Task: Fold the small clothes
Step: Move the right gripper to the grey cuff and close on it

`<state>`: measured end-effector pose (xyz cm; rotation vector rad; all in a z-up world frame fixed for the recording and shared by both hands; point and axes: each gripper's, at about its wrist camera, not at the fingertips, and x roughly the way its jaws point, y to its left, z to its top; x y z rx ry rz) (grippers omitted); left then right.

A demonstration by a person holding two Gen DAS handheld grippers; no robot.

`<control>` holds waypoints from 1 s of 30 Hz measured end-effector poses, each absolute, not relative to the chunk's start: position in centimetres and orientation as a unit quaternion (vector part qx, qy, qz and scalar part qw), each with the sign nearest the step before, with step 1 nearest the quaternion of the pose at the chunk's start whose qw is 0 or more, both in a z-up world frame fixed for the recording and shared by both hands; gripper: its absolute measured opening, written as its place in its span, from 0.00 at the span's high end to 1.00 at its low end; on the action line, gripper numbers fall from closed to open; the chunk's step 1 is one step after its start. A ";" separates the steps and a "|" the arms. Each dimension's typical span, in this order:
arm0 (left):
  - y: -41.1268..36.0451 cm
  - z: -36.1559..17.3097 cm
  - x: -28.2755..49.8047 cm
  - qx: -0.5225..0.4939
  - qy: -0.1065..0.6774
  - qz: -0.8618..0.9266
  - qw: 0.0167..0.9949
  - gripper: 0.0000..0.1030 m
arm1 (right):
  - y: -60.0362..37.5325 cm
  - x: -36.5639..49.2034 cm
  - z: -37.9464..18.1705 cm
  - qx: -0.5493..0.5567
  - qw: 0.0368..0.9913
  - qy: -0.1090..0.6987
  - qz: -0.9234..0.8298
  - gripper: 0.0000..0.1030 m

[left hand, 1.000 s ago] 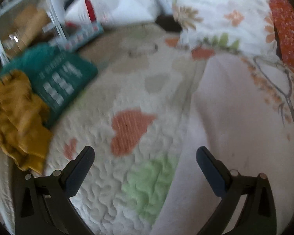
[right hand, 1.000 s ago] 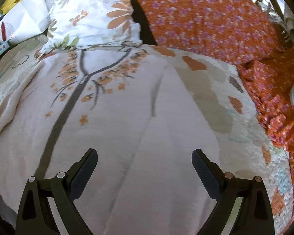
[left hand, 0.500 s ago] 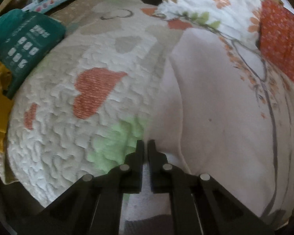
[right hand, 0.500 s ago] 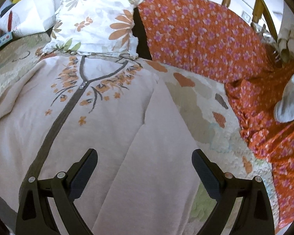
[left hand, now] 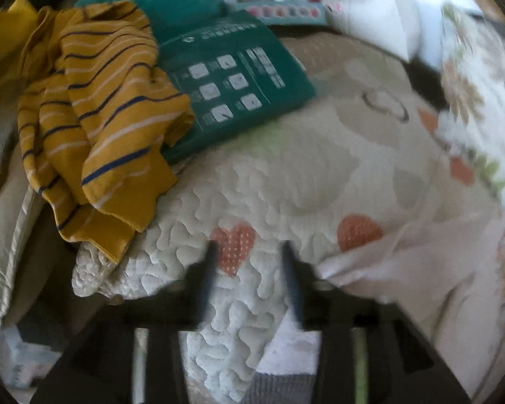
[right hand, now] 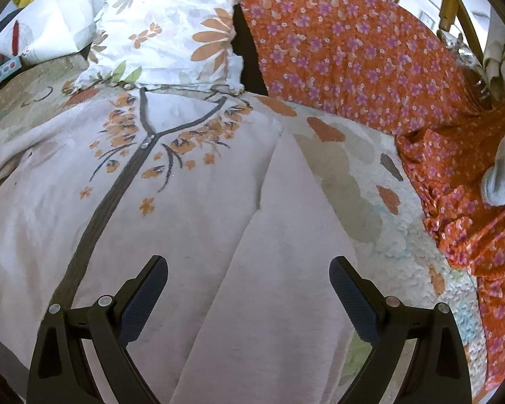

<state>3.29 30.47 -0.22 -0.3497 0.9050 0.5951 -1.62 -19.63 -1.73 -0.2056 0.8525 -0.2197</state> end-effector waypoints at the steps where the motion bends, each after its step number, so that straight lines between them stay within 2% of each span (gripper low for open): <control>1: 30.6 0.2 3.1 -0.175 0.420 0.277 0.846 0.52 | -19.3 -1.7 -1.9 -0.107 0.900 0.409 -0.105 0.04; 2: 30.7 0.6 2.9 -0.181 0.415 0.270 0.850 0.52 | -19.0 -1.8 -1.9 -0.113 0.901 0.407 -0.104 0.04; 5: 31.0 1.7 2.6 -0.197 0.407 0.242 0.859 0.41 | -17.2 -2.3 -1.4 -0.094 0.904 0.410 -0.077 0.04; 8: 31.4 2.5 2.6 -0.198 0.397 0.238 0.864 0.39 | -12.3 -2.7 -0.4 -0.068 0.911 0.406 0.011 0.04; 10: 32.0 3.1 2.1 -0.186 0.390 0.243 0.868 0.34 | -7.7 -2.4 -0.4 -0.053 0.905 0.412 0.087 0.05; 14: 34.2 3.7 0.8 -0.182 0.372 0.277 0.867 0.33 | 1.7 -1.2 -1.7 -0.048 0.873 0.437 0.210 0.15; 22: 37.5 3.6 -0.4 -0.240 0.368 0.274 0.856 0.33 | 15.1 0.7 -6.7 -0.057 0.822 0.485 0.291 0.24; 23: 37.5 3.6 -0.4 -0.242 0.367 0.273 0.856 0.33 | 15.6 0.6 -6.9 -0.069 0.828 0.481 0.278 0.35; 24: 37.6 3.6 -0.3 -0.244 0.367 0.270 0.856 0.33 | 15.9 0.5 -6.7 -0.083 0.836 0.475 0.262 0.64; 26: 37.3 3.7 -0.2 -0.245 0.366 0.266 0.858 0.33 | 16.1 0.5 -5.9 -0.065 0.825 0.485 0.284 0.97; 30: 35.9 3.9 0.5 -0.248 0.364 0.253 0.862 0.33 | 12.8 0.8 -2.1 -0.018 0.832 0.469 0.295 0.97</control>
